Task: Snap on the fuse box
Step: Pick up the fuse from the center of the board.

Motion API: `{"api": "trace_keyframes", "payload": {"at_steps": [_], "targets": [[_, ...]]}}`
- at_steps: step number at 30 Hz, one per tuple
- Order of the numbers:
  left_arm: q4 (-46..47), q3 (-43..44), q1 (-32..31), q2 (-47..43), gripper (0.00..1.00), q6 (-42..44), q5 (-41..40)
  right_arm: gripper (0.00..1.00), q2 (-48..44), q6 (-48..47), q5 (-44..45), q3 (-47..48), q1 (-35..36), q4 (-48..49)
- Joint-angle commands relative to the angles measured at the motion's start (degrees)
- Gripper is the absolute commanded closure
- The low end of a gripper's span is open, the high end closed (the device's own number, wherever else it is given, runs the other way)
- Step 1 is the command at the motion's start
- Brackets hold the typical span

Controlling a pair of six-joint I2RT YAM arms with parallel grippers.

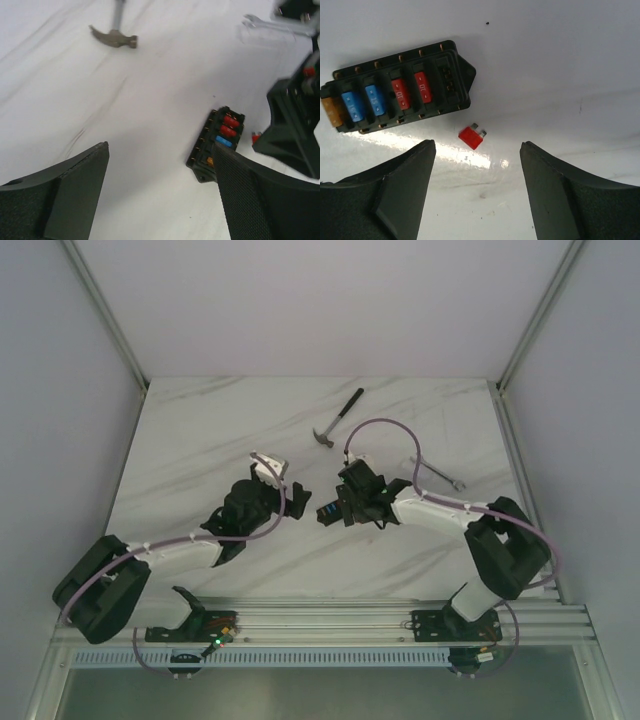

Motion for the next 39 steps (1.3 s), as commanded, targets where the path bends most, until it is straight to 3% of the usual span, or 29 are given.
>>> {"api": "trace_keyframes", "payload": {"at_steps": [1, 3, 12, 29, 34, 39], "targets": [[-2.16, -2.37, 1.77, -3.82, 0.04, -9.90, -7.86, 0.24, 3.01, 1.89, 4.42, -1.01, 1.01, 3.13], [-2.47, -2.90, 2.40, -5.78, 0.00, -11.98, -8.51, 0.24, 3.70, 2.07, 5.65, -1.06, 1.16, 3.31], [-8.54, -0.96, 4.00, -7.78, 0.00, -14.82, -9.35, 0.22, 6.11, 0.89, 8.41, -1.23, 0.95, 1.42], [-8.87, -0.96, 4.00, -10.06, 0.00, -15.54, -8.92, 0.22, 1.03, -0.33, 3.61, -4.22, -4.02, -2.31], [-9.85, -0.58, 4.13, -10.81, 0.00, -16.02, -9.11, 0.27, 0.09, 2.69, 0.65, -3.08, -3.39, -1.80], [-10.06, -0.52, 4.18, -10.65, 0.00, -15.45, -8.79, 0.27, 0.51, 6.28, 4.18, -2.91, -2.18, -2.08]]}}
